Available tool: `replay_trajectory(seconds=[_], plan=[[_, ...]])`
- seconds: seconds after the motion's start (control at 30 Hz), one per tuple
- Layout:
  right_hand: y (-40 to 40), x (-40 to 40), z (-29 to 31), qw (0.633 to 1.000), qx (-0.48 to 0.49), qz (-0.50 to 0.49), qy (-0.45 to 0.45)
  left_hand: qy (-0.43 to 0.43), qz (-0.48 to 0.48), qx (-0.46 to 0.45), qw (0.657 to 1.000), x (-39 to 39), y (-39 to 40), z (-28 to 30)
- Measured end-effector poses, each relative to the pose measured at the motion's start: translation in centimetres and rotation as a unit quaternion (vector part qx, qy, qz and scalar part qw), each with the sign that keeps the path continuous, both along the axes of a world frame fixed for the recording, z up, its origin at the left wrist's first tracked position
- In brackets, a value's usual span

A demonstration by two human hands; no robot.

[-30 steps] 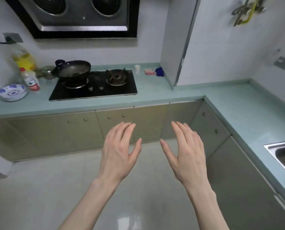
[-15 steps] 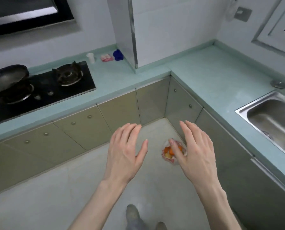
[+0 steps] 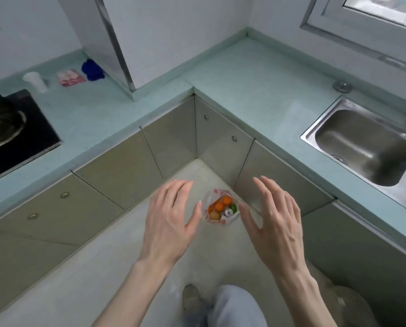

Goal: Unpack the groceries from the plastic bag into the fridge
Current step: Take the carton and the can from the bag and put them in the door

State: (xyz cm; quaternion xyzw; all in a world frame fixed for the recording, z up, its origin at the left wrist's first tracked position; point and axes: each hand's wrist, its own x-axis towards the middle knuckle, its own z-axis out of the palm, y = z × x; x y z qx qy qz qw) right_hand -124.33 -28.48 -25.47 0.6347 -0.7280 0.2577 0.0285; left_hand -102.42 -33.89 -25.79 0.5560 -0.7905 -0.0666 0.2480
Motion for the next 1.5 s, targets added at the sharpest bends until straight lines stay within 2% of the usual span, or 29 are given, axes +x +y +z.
replay_trajectory(seconds=[0.23,0.47,0.8,1.1,1.27,1.4,1.5], plan=[[-4.8,-0.4,-8.9,0.999,0.051,-0.001,-0.015,-0.01,-0.037,0.053,0.998,-1.5,-6.9,-8.7],[-9.7,-2.6,-23.2,0.995,0.096,-0.005,-0.029,-0.014,-0.063,0.103,0.993,-4.2,-11.8,-22.2],[-13.2,-6.1,-41.9,0.983,0.176,0.019,-0.039,-0.001,-0.143,0.164,0.976,-8.5,-14.8,-42.5],[-18.1,-8.4,-56.6,0.977,0.187,0.088,-0.044,-0.002,-0.155,0.187,0.97,-12.5,-17.5,-58.3],[-21.0,-9.8,-63.4,0.963,0.245,0.107,-0.037,0.005,-0.153,0.202,0.967,-13.5,-18.5,-66.0],[-22.0,-10.5,-69.1,0.947,0.293,0.127,0.017,0.015,-0.182,0.204,0.962,-14.6,-18.9,-70.8],[-22.4,-10.7,-72.1,0.926,0.342,0.142,0.067,-0.002,-0.189,0.242,0.952,-15.6,-19.1,-74.0]])
